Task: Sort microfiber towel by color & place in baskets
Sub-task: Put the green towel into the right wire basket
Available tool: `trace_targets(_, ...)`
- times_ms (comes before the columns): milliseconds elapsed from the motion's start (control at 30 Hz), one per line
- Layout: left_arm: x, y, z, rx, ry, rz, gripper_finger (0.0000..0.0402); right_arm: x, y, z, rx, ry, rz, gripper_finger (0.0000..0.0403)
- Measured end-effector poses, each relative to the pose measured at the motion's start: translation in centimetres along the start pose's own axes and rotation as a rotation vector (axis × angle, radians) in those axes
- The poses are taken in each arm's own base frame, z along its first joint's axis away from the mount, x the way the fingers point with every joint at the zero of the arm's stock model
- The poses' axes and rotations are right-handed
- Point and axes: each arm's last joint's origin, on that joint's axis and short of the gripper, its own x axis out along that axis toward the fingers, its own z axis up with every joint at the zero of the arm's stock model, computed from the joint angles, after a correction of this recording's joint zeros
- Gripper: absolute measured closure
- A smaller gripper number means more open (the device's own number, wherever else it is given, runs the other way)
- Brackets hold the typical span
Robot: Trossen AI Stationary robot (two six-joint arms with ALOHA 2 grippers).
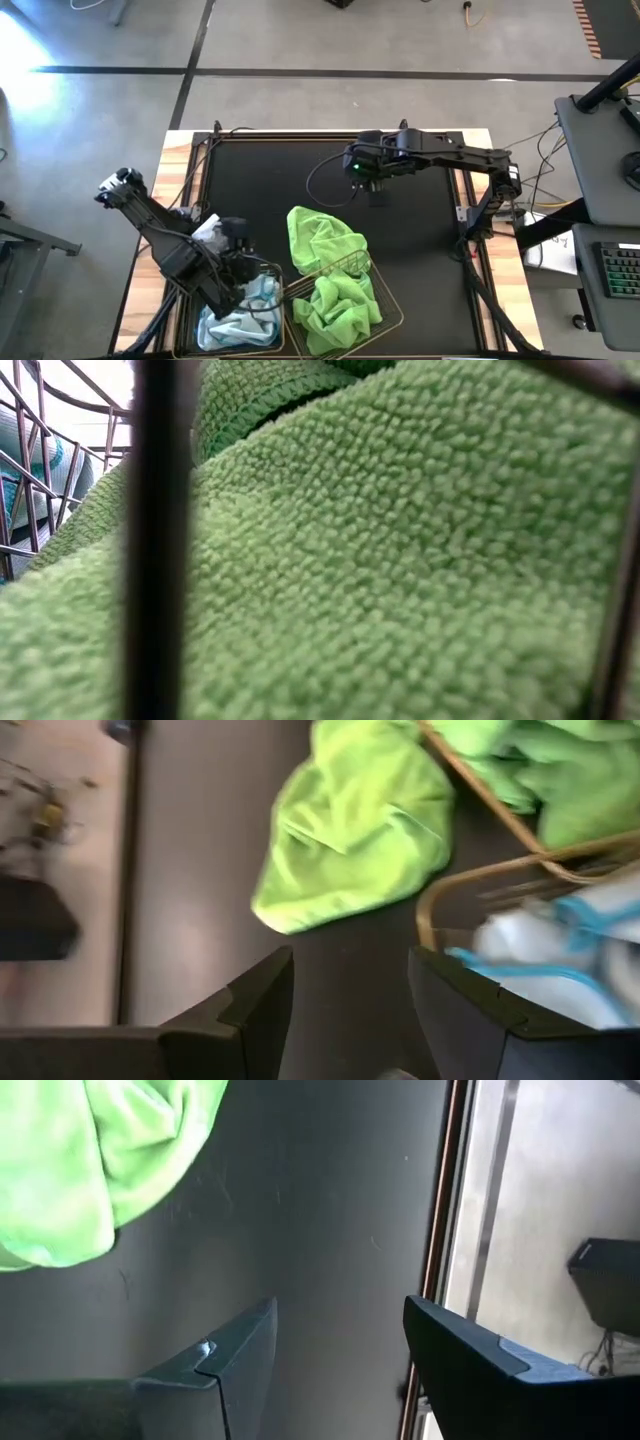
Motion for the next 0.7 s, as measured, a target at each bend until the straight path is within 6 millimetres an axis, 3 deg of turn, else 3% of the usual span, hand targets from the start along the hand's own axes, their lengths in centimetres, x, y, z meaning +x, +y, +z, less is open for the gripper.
trace_targets(200,1.3,1.6,-0.8,0.005,-0.024,0.138,0.0219,0.7,0.0,-0.2,0.009,0.026,0.004,0.0188)
trace_targets(467,5.7,4.2,-0.7,0.104,-0.007,0.196,0.0219,0.7,0.0,-0.2,0.052,0.023,0.002,0.0188)
trace_targets(700,9.1,7.5,-0.3,-0.008,0.008,0.211,0.0219,0.7,0.0,-0.1,0.064,0.014,0.000,0.0188)
